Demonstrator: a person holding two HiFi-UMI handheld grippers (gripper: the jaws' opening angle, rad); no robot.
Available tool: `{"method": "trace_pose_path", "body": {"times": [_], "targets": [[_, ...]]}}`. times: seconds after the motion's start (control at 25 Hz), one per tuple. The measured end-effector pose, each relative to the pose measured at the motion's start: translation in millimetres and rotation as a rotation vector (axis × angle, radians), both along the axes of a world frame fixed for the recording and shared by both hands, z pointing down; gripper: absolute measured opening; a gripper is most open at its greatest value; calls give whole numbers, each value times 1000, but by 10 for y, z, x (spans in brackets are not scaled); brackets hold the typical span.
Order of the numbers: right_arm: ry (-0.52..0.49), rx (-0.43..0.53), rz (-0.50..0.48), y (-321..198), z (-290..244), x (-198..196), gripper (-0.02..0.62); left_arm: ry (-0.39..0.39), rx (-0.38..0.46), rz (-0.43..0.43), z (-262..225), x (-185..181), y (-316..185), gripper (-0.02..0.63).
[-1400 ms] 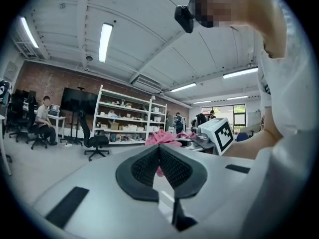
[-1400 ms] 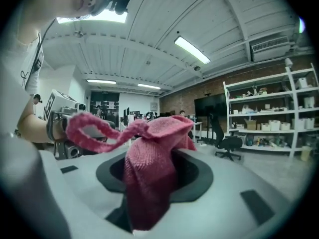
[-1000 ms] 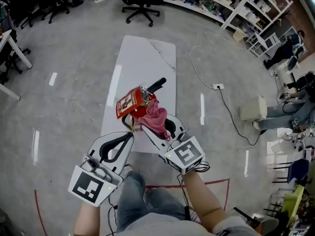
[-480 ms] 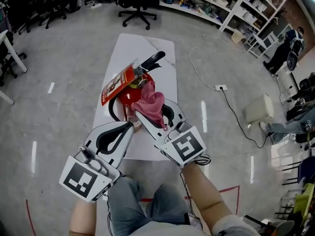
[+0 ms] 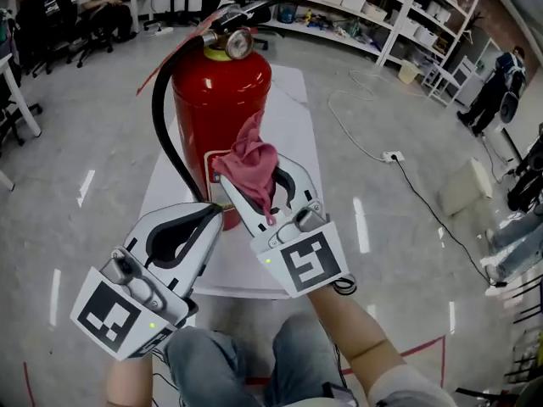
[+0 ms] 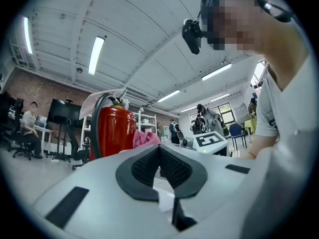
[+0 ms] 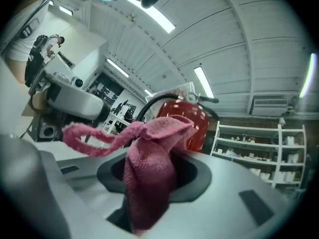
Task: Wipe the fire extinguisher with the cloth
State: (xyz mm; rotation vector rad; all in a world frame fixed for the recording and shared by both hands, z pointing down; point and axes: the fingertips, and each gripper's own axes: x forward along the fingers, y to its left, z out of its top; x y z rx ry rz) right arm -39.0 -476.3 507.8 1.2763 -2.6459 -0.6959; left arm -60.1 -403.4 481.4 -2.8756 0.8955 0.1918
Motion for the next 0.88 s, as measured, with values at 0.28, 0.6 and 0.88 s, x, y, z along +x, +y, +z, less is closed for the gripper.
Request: {"method": "trace_pose_path", "body": {"times": [0.28,0.6,0.88], "targets": [[-57,-121,-25,-46,1233,68,164,-15,27,-100,583,-60,257,9],[14,-78,-33,-46,1057,9,164,-57,7,-118,720,-22,365,9],[-57,115,-74,-12,-238,28,166,-50,16,-112,676,42,359,9]]}}
